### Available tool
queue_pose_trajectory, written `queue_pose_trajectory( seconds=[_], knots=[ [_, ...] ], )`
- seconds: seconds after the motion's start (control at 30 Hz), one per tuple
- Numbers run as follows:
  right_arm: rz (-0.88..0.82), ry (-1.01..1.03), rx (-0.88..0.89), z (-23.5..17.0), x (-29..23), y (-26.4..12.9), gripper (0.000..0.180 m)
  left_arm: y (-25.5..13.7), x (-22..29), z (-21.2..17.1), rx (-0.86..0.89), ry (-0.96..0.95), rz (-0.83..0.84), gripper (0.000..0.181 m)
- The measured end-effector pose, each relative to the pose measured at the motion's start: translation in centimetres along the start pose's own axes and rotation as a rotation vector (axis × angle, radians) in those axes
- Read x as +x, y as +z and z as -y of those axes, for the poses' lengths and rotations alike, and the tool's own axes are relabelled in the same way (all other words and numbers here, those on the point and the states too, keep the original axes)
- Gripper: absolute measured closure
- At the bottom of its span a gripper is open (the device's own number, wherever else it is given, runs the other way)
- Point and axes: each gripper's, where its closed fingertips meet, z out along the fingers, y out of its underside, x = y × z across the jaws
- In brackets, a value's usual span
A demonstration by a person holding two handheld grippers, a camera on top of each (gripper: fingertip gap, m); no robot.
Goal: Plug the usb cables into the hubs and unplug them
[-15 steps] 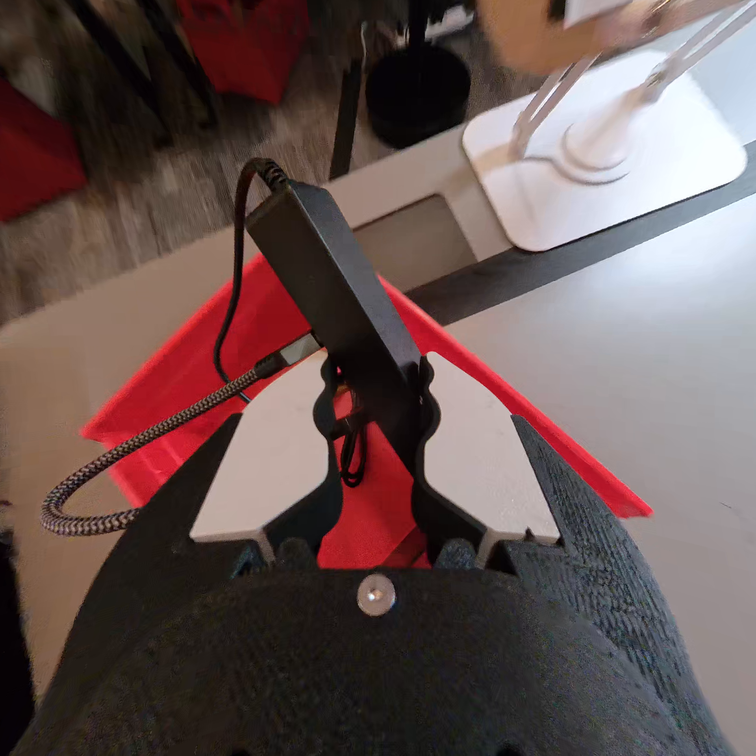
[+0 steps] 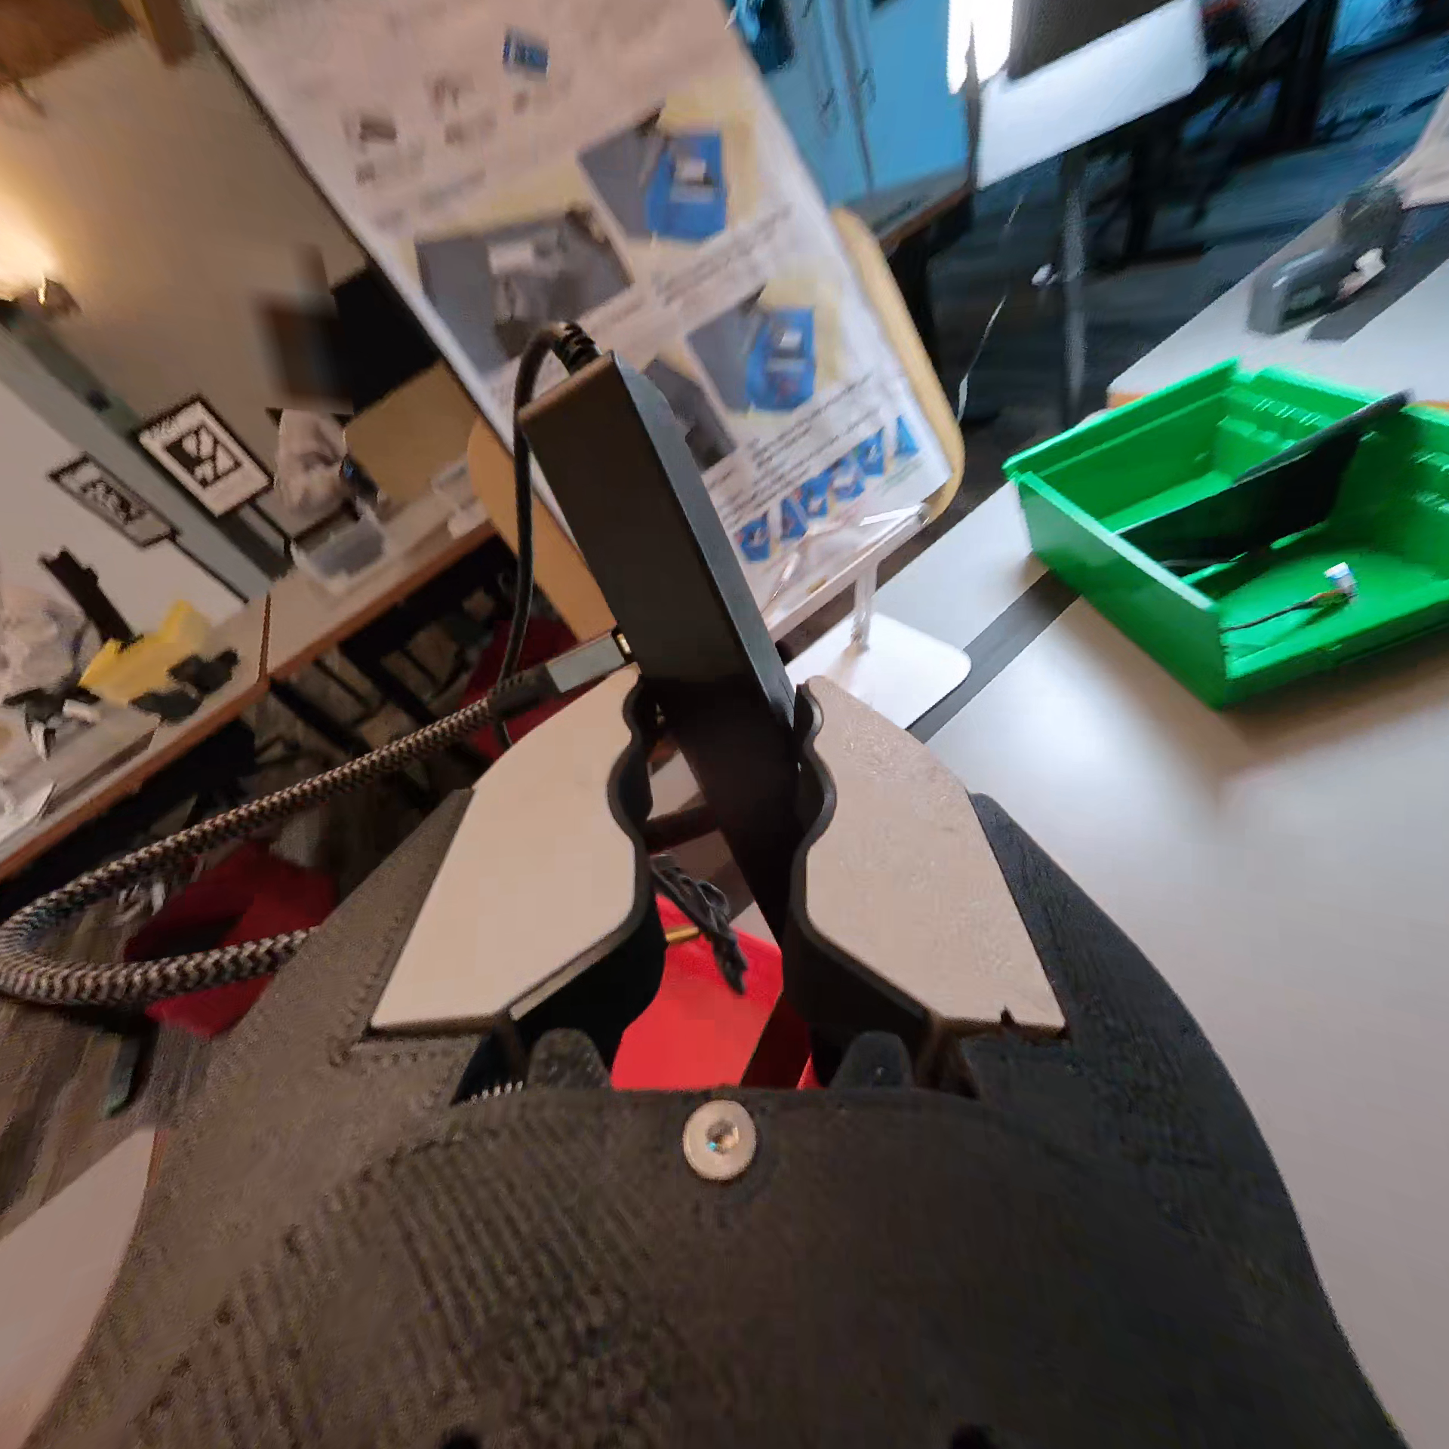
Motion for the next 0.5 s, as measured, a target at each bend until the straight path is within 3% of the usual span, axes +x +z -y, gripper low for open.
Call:
queue_pose_trajectory(
  seconds=[0.23, 0.5],
  knots=[
    [0.143, -0.099, 0.09, 7.5, -3.3, 2.5, 0.142, -2.6, 6.3, 5.7, 0.223, -0.011, -0.217, 0.147],
    [0.251, -0.227, 0.169, 15.7, -7.0, 2.9, 0.141, -4.4, 15.3, 9.9, 0.462, -0.203, -0.671, 0.148]
  ],
)
